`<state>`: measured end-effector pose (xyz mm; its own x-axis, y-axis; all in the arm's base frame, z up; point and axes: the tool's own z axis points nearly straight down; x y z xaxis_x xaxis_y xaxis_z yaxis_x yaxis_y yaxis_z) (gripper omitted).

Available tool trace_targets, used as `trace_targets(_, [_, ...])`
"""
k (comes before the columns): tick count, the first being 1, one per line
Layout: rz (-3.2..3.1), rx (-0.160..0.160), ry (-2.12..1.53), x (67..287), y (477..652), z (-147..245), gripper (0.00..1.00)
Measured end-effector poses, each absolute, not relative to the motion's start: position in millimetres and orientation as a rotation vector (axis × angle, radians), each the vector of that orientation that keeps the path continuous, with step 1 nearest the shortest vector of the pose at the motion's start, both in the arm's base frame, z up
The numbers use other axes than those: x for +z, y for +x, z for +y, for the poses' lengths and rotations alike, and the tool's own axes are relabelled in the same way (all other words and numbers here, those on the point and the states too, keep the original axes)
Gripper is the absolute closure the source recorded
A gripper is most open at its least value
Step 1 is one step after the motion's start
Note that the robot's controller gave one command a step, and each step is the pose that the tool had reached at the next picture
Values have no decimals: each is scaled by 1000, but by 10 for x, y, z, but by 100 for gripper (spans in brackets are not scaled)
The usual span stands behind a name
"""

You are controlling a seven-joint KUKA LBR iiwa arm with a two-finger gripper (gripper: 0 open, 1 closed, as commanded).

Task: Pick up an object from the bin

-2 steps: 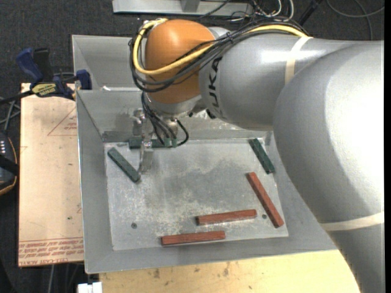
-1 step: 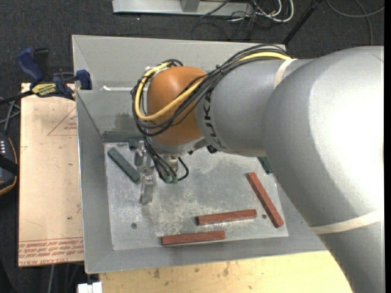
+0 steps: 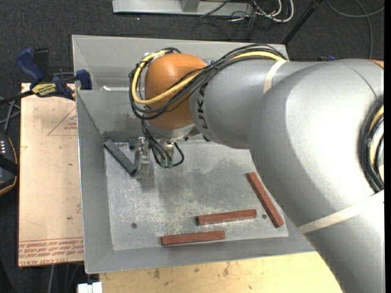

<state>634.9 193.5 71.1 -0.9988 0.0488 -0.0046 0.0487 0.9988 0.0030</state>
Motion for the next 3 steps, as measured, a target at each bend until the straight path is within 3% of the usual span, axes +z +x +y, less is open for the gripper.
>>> trace_targets(1, [3136,5,77,711,6349,1935,100])
trace_targets(2, [3144,0,32,1034,6197,1732,100])
trace_targets(3, [3143,-1,20,1592,6220,1680,100])
